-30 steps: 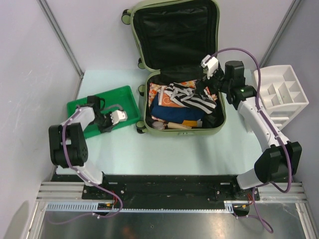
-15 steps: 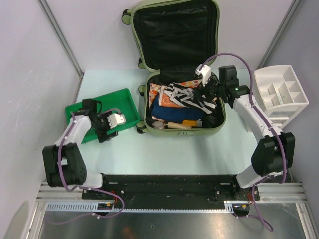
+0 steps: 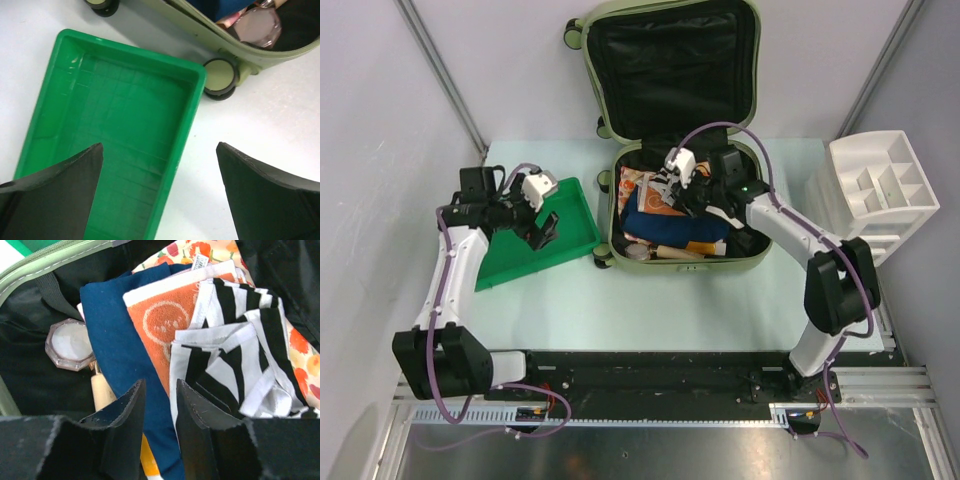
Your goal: Open, take out, and arrange the luggage
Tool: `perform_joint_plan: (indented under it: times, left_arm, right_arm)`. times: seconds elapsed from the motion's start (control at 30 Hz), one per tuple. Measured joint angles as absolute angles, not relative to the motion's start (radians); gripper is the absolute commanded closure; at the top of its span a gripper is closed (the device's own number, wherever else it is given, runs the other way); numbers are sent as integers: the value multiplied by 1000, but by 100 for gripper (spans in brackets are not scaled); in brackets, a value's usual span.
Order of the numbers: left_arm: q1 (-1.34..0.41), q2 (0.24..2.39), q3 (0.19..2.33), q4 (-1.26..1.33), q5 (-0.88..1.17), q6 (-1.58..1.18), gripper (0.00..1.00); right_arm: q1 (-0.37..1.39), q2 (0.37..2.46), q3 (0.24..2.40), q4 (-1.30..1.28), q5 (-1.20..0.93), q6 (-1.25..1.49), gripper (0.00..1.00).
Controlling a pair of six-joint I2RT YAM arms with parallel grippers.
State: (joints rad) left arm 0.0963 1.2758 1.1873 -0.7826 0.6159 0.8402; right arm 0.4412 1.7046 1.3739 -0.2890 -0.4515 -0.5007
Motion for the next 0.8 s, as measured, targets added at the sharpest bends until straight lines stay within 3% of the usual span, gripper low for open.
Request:
perform_joint_plan:
  times: [0.17, 0.43, 0.5, 0.63, 0.8]
  left_arm:
    - [87, 1268, 1187, -793, 661, 755, 0]
    - [87, 1234, 1184, -795, 689, 713, 0]
    - [87, 1234, 1179, -796, 694, 707, 0]
    - [86, 1238, 1174, -797, 700, 706, 0]
    - [86, 1254, 1174, -797, 706, 706, 0]
  right_arm:
    - [451, 1779, 1374, -214, -421, -477, 72]
    - [367, 1880, 1441, -192, -407, -462, 66]
    - [350, 1913, 1508, -189, -412, -450, 60]
    - [308, 2002, 1673, -186, -458, -401, 35]
    - [274, 2104, 1847, -236, -480, -377, 32]
